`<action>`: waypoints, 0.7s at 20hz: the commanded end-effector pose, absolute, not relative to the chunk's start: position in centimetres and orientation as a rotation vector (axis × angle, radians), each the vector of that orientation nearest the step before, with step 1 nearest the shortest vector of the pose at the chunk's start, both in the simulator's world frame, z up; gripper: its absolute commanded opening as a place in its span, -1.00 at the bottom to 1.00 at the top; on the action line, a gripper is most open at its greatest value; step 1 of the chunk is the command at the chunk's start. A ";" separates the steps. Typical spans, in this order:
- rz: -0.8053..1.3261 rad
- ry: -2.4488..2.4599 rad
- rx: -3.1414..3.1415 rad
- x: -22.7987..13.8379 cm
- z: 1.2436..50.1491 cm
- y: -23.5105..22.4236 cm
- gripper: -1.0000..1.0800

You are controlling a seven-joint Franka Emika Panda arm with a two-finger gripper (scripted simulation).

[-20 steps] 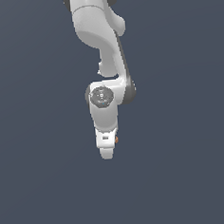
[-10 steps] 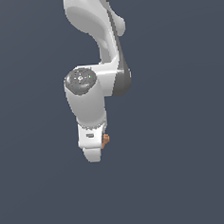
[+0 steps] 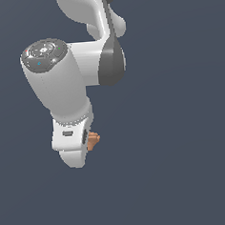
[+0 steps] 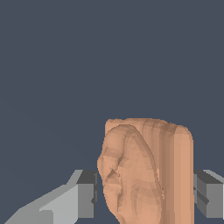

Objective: Pick up the object and move it to a goal position.

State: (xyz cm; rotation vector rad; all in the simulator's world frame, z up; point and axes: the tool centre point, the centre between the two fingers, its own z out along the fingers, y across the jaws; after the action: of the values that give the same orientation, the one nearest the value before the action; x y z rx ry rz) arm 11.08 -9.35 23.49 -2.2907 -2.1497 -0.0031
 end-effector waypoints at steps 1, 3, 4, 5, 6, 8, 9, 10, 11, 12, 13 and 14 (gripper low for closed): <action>-0.002 -2.149 -2.290 11.6 24.8 -9.9 -1.00; -0.002 -2.149 -2.290 12.0 25.5 -10.2 -1.00; -0.001 -2.149 -2.290 12.1 25.8 -10.4 -1.00; -0.001 -2.149 -2.290 12.3 26.1 -10.5 -1.00; -0.001 -2.149 -2.290 12.4 26.4 -10.6 -1.00; -0.001 -2.150 -2.290 12.6 26.8 -10.8 -1.00; -0.001 -2.150 -2.290 12.7 26.9 -10.9 -1.00; -0.001 -2.150 -2.290 12.8 27.1 -10.9 -1.00; -0.001 -2.150 -2.290 12.8 27.2 -11.0 -1.00; 0.000 -2.150 -2.291 12.9 27.3 -11.0 -1.00; 0.000 -2.150 -2.291 12.9 27.4 -11.1 -1.00; 0.000 -2.150 -2.291 13.0 27.4 -11.1 -1.00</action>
State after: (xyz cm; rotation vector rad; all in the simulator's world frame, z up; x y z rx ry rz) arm 12.89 -11.03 27.29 -2.2912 -2.1496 -0.0004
